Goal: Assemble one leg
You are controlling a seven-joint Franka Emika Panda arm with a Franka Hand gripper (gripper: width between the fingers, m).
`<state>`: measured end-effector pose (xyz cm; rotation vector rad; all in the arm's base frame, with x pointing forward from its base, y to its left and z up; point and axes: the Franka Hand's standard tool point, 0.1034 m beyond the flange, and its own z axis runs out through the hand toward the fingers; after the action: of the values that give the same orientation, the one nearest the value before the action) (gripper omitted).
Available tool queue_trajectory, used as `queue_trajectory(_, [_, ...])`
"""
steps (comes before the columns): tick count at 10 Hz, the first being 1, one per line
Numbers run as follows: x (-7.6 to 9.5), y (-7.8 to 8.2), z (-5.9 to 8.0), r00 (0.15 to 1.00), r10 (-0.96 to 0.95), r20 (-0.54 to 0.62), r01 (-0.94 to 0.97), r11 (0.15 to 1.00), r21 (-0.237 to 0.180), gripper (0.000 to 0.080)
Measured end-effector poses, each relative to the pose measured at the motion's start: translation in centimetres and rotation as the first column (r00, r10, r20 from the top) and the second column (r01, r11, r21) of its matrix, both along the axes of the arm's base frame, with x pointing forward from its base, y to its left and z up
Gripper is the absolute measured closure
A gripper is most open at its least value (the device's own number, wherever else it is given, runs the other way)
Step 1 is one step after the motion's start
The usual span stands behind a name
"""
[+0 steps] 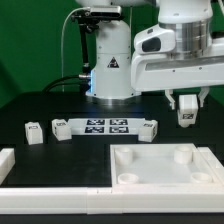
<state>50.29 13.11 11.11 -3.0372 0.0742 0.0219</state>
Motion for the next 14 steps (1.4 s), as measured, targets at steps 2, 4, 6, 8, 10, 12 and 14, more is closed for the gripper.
queue_trajectory(2, [0.6, 1.1, 0.7, 0.974, -0.017, 0.228, 0.015, 1.000, 0.012, 0.0509])
queue_trajectory(4, [0.6, 1.7, 0.7, 0.922, -0.008, 0.386, -0.002, 1.000, 0.026, 0.0509])
queue_trajectory(6, [3.3, 1.0, 0.0, 0.898, 0.121, 0.422, -0.115, 0.993, -0.039, 0.0509])
queue_trajectory(8, [6.4, 0.2, 0.7, 0.873, 0.195, 0.448, -0.177, 0.981, -0.082, 0.0509])
queue_trajectory(10, [6.9, -0.1, 0.6, 0.865, 0.223, 0.450, -0.201, 0.975, -0.097, 0.0509])
queue_trajectory(12, [6.9, -0.1, 0.6, 0.865, 0.223, 0.450, -0.201, 0.975, -0.097, 0.0509])
queue_trajectory(14, [8.0, -0.7, 0.0, 0.864, 0.231, 0.447, -0.206, 0.973, -0.105, 0.0509])
